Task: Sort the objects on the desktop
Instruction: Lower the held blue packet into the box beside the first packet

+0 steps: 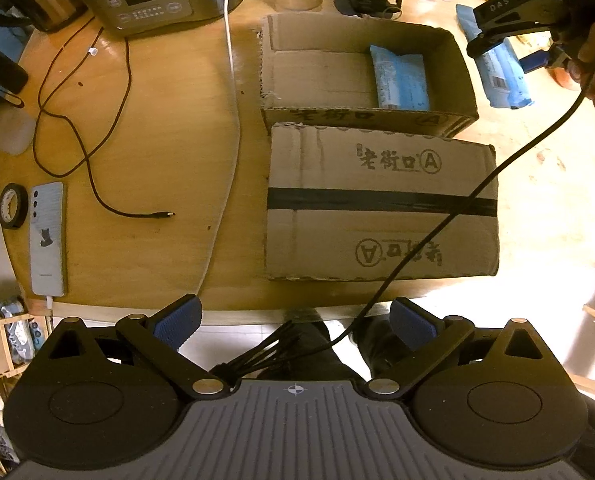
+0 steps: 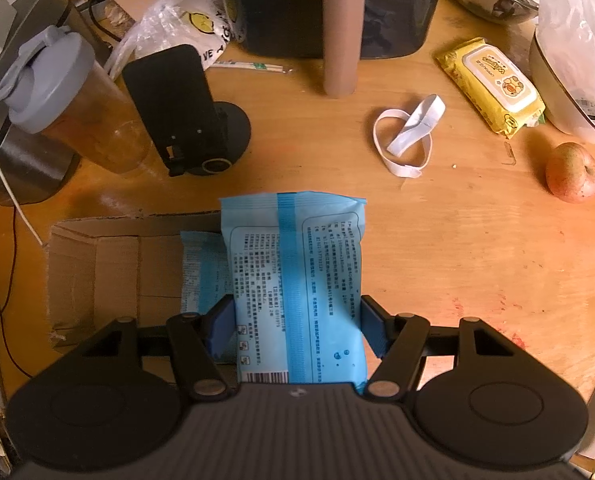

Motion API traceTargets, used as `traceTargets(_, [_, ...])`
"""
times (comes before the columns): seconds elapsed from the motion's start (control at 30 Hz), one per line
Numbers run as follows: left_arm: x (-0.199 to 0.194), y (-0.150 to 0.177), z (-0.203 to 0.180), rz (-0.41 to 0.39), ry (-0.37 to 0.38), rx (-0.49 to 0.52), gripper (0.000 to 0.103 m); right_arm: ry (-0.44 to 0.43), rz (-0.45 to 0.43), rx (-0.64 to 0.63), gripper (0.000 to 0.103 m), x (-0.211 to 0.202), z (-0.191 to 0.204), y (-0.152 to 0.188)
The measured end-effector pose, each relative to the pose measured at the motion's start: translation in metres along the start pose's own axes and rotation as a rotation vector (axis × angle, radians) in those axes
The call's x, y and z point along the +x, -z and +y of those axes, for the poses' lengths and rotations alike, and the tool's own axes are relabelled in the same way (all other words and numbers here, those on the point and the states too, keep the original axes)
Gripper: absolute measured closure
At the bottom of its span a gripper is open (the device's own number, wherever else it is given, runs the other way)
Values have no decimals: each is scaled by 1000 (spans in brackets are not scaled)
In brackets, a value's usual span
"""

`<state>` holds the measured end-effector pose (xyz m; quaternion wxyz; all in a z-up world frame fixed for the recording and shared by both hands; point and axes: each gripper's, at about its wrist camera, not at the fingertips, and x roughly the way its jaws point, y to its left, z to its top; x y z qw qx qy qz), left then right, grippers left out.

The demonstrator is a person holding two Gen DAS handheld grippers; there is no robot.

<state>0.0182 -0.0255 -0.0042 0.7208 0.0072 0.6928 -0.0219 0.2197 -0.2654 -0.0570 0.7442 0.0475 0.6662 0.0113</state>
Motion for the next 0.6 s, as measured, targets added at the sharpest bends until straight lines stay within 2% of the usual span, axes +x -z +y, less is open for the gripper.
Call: traceTargets(0.6, [-1,0,12,-4,2,4,0,-5,0,-6,39,1,19,0])
